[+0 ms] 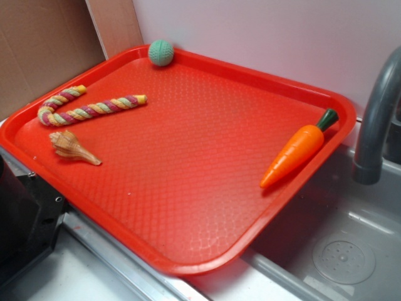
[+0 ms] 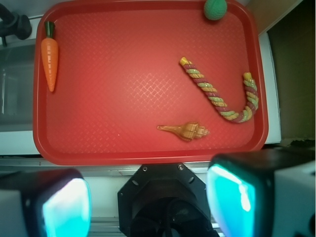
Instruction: Grab the multicolored rope.
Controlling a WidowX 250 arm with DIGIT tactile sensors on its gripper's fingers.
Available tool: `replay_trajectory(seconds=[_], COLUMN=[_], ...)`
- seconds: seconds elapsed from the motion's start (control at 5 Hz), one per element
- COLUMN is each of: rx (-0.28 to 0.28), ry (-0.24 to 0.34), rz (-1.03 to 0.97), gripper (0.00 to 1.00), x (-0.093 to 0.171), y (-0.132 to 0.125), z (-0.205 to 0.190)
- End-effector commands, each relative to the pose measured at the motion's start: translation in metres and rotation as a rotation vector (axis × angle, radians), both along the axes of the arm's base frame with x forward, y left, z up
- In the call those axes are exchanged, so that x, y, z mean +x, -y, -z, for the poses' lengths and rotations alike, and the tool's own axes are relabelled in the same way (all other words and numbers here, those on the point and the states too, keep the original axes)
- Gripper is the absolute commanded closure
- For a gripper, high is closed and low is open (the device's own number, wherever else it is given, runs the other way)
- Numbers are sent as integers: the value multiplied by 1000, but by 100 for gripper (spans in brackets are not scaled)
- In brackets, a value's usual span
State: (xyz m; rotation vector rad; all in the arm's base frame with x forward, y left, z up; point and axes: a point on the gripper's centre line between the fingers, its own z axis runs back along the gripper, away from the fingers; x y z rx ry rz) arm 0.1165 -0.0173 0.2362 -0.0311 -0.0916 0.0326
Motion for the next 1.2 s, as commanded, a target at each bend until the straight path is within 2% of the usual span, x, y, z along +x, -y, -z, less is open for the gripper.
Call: replay_trajectory(seconds=[0.0, 0.2, 0.4, 0.6, 1.0], rx=[0, 16, 68, 127, 96], ry=[0, -22, -1, -13, -3], rz=[0, 169, 401, 467, 507], gripper=[0, 0, 0, 0, 0], x=[0, 8, 17, 31, 78], y=[0, -36, -48, -81, -105], z=[0, 40, 53, 89, 142])
